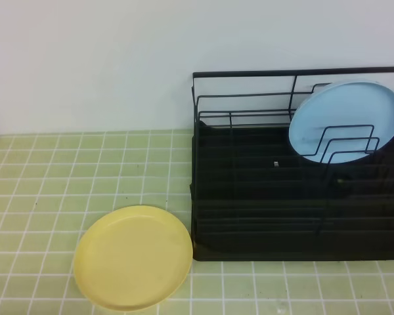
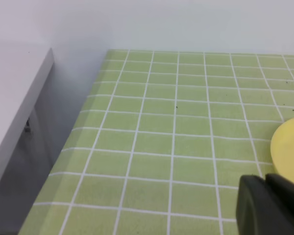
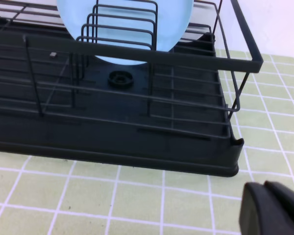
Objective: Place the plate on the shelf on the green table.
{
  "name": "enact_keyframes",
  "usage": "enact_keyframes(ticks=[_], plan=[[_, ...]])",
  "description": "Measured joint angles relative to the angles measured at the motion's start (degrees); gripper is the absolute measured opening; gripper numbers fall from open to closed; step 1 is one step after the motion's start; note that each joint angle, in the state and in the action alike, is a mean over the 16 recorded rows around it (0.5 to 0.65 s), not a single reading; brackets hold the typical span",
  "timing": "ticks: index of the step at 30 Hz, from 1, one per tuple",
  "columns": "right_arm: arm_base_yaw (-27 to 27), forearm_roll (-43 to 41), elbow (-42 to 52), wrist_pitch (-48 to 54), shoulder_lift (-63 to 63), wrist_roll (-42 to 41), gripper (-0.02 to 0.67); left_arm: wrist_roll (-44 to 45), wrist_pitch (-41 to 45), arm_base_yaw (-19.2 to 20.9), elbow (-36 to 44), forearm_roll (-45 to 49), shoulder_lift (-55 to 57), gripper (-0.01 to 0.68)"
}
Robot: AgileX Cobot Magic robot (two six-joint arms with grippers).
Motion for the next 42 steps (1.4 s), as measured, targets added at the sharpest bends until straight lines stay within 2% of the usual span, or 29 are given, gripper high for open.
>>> enact_keyframes(ticks=[42], plan=[[0.0,-0.1,0.0,0.0,0.0,0.0,-0.003,0.0,0.0,0.0,0.0,0.0,0.0,-0.004]])
